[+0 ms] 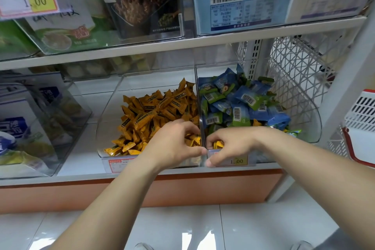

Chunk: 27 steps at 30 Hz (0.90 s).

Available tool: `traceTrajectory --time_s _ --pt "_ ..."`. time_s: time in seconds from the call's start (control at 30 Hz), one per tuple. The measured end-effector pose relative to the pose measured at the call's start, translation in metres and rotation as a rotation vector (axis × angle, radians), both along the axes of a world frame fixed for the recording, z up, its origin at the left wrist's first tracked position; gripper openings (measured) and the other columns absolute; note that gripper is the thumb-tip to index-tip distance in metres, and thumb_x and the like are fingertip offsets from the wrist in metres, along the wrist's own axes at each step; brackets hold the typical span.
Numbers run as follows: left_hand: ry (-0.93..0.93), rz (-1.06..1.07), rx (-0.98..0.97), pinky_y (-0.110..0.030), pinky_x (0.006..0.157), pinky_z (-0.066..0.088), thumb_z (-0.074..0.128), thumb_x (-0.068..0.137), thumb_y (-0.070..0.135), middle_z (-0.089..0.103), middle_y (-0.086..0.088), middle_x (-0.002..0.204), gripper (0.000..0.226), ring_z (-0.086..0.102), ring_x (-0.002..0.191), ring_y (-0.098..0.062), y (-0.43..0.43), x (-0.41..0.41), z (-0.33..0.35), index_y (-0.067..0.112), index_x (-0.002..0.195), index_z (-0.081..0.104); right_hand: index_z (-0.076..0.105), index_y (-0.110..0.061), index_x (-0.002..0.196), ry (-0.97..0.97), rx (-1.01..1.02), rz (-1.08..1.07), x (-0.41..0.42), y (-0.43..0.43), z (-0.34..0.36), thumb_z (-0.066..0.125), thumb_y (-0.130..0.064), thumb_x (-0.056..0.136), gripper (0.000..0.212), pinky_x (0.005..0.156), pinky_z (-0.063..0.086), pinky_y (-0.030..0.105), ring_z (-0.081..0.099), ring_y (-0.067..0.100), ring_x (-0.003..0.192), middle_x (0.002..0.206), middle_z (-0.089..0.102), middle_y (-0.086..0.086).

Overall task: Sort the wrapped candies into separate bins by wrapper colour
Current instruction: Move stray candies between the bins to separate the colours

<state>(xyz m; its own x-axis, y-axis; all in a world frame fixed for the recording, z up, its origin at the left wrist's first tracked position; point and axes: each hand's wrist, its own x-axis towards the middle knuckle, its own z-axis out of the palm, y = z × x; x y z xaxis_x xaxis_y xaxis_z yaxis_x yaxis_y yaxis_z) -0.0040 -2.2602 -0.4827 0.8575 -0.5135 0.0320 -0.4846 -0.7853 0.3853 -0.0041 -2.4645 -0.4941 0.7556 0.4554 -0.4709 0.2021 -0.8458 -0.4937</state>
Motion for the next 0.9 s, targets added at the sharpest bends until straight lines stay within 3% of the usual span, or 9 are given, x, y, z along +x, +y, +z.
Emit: traceTrajectory --time_s 0.1,0.17,0.23,0.43,0.53,0.6,0.73,0.9 --pt "0.025 -0.007 -0.046 -0.029 0.091 0.05 0.077 0.077 0.053 0.063 0.009 0.116 0.049 0.057 0.105 -0.008 0.002 0.0 0.004 0.029 0.118 0.066 0.058 -0.029 0.09 -0.067 0.095 -0.01 -0.001 -0.004 0.001 0.076 -0.068 0.068 0.049 0.06 0.036 0.032 0.048 0.011 0.069 0.08 0.055 -0.003" --pt "0.047 -0.014 -0.078 -0.019 0.086 0.047 0.077 0.08 0.05 0.065 0.012 0.116 0.044 0.057 0.104 -0.004 0.003 0.001 0.007 0.029 0.118 0.067 0.06 -0.029 0.088 -0.099 0.182 -0.018 -0.001 -0.008 0.003 0.082 -0.062 0.065 0.046 0.06 0.038 0.033 0.048 0.01 0.068 0.081 0.058 -0.002" --pt "0.09 -0.005 -0.132 -0.012 0.084 0.046 0.077 0.081 0.047 0.067 0.014 0.115 0.043 0.059 0.102 0.001 0.005 0.002 0.011 0.029 0.118 0.067 0.062 -0.03 0.089 -0.124 0.259 -0.035 -0.003 -0.014 0.007 0.086 -0.052 0.066 0.04 0.059 0.041 0.026 0.05 0.005 0.067 0.082 0.058 -0.009" --pt "0.115 0.043 -0.239 -0.021 0.086 0.054 0.077 0.082 0.044 0.068 0.017 0.106 0.037 0.062 0.098 0.002 0.004 0.001 0.019 0.029 0.115 0.067 0.064 -0.034 0.088 -0.155 0.384 -0.156 -0.004 -0.028 0.015 0.088 -0.032 0.071 0.03 0.059 0.044 0.021 0.055 0.003 0.068 0.079 0.062 -0.015" --pt "0.047 0.081 -0.285 -0.014 0.077 0.05 0.076 0.083 0.042 0.066 0.017 0.105 0.036 0.062 0.094 0.001 -0.001 0.0 0.018 0.029 0.115 0.066 0.065 -0.033 0.088 -0.24 0.439 -0.249 -0.004 -0.029 0.018 0.088 -0.028 0.072 0.028 0.061 0.046 0.016 0.059 0.0 0.07 0.087 0.066 -0.009" --pt "-0.023 0.107 -0.311 -0.012 0.077 0.047 0.076 0.083 0.041 0.064 0.016 0.109 0.041 0.06 0.095 0.001 -0.006 -0.001 0.018 0.029 0.119 0.063 0.067 -0.03 0.087 -0.334 0.539 -0.343 -0.003 -0.03 0.021 0.088 -0.027 0.071 0.027 0.062 0.047 0.015 0.061 -0.001 0.071 0.085 0.068 -0.01" --pt "-0.159 0.126 -0.316 -0.019 0.09 0.041 0.074 0.079 0.047 0.057 0.011 0.123 0.058 0.052 0.112 -0.006 -0.019 -0.003 0.016 0.03 0.131 0.054 0.068 -0.026 0.085 -0.419 0.868 -0.535 0.002 -0.028 0.025 0.086 -0.019 0.073 0.022 0.063 0.048 0.012 0.065 0.001 0.073 0.077 0.068 -0.012" --pt "-0.304 0.087 -0.227 -0.031 0.096 0.042 0.069 0.075 0.062 0.052 0.004 0.132 0.085 0.045 0.12 -0.019 -0.043 -0.005 0.016 0.036 0.146 0.031 0.07 -0.02 0.087 -0.361 1.114 -0.668 0.01 -0.018 0.028 0.082 -0.011 0.075 0.02 0.072 0.052 0.018 0.07 0.01 0.083 0.086 0.072 -0.003"
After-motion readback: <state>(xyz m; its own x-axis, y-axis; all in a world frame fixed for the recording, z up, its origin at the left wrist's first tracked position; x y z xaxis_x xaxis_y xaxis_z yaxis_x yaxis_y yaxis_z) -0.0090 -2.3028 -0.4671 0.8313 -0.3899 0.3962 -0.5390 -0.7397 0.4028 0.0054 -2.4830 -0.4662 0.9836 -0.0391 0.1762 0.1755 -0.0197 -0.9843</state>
